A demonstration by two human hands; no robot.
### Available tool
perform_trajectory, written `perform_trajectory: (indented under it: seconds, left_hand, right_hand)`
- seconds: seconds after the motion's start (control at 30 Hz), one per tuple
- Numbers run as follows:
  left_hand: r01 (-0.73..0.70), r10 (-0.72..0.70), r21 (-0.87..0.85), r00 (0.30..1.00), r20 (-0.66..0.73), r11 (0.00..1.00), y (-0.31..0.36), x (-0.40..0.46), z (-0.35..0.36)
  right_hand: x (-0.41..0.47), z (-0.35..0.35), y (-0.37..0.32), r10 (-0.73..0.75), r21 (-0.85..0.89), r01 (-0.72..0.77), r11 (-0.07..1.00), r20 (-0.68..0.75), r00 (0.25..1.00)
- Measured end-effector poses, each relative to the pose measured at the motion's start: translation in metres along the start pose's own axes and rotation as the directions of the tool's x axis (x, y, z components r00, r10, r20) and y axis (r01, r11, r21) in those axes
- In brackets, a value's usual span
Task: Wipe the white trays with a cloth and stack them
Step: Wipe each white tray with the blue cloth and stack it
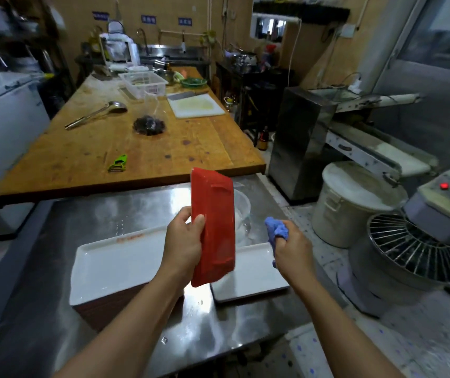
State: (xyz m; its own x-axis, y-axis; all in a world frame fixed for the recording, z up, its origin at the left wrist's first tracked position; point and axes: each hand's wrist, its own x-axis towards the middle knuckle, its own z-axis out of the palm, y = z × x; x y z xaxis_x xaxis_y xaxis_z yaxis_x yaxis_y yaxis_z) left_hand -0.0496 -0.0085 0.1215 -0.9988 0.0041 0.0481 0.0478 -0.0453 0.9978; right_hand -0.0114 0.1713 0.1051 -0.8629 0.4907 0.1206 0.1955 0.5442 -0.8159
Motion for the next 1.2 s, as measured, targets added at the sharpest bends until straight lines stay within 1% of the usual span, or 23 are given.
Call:
perform_trajectory:
  seconds: [0.03, 0.07, 0.13, 0.2, 0.27, 0.37, 0.43, 0.47, 0.53, 0.7, 0.97, 1.0, 1.1, 1.13, 1.2]
  left_hand:
    - [-0.075, 0.071, 0.143, 0.997, 0.035, 0.987, -0.004, 0.000, 0.009]
    - [-0.150, 0.133, 0.276, 0.988, 0.078, 0.950, -0.009, 0.000, 0.018]
    - [-0.270, 0.224, 0.477, 0.963, 0.152, 0.836, -0.022, -0.002, 0.036]
    - [-0.346, 0.265, 0.571, 0.938, 0.222, 0.745, -0.037, -0.004, 0.050]
    - [-0.392, 0.261, 0.648, 0.920, 0.294, 0.653, -0.056, -0.007, 0.061]
    - [-0.441, 0.202, 0.771, 0.897, 0.393, 0.459, -0.085, -0.009, 0.074]
    - [-0.479, 0.158, 0.792, 0.877, 0.454, 0.379, -0.102, -0.010, 0.081]
    - [-0.497, 0.137, 0.790, 0.865, 0.482, 0.360, -0.110, -0.010, 0.084]
    - [-0.527, 0.110, 0.773, 0.844, 0.525, 0.353, -0.124, -0.010, 0.088]
    - [-0.558, 0.041, 0.742, 0.808, 0.587, 0.371, -0.150, -0.012, 0.097]
    - [-0.520, -0.099, 0.786, 0.810, 0.578, 0.334, -0.176, -0.019, 0.104]
    - [-0.507, -0.113, 0.790, 0.813, 0.571, 0.346, -0.178, -0.018, 0.105]
    - [-0.425, -0.131, 0.782, 0.837, 0.531, 0.456, -0.180, -0.018, 0.105]
    - [-0.406, -0.140, 0.782, 0.842, 0.522, 0.473, -0.181, -0.018, 0.105]
    - [-0.412, -0.156, 0.793, 0.838, 0.523, 0.450, -0.182, -0.020, 0.104]
  right_hand:
    - [0.001, -0.005, 0.007, 0.014, 0.002, -0.014, 1.000, -0.013, 1.000]
    - [0.003, -0.009, 0.015, 0.022, -0.001, -0.022, 1.000, -0.030, 0.999]
    - [0.006, -0.017, 0.030, 0.032, -0.024, -0.034, 0.999, -0.066, 0.997]
    - [0.008, -0.023, 0.042, 0.055, -0.015, -0.056, 0.998, -0.089, 0.994]
    - [0.010, -0.028, 0.053, 0.087, 0.006, -0.087, 0.996, -0.094, 0.992]
    - [0.012, -0.032, 0.070, 0.122, -0.011, -0.125, 0.992, -0.119, 0.985]
    - [0.014, -0.032, 0.080, 0.119, -0.017, -0.122, 0.992, -0.127, 0.985]
    - [0.014, -0.032, 0.084, 0.121, -0.024, -0.125, 0.992, -0.127, 0.984]
    - [0.015, -0.031, 0.091, 0.127, -0.036, -0.133, 0.991, -0.125, 0.984]
    - [0.015, -0.029, 0.107, 0.165, 0.013, -0.165, 0.986, -0.079, 0.983]
    - [0.020, -0.025, 0.118, 0.175, 0.016, -0.174, 0.985, -0.062, 0.983]
    - [0.021, -0.024, 0.118, 0.173, 0.017, -0.172, 0.985, -0.060, 0.983]
    - [0.022, -0.022, 0.119, 0.188, 0.026, -0.187, 0.982, -0.047, 0.981]
    - [0.022, -0.022, 0.120, 0.189, 0.025, -0.189, 0.982, -0.045, 0.981]
    - [0.022, -0.021, 0.120, 0.189, 0.016, -0.188, 0.982, -0.041, 0.981]
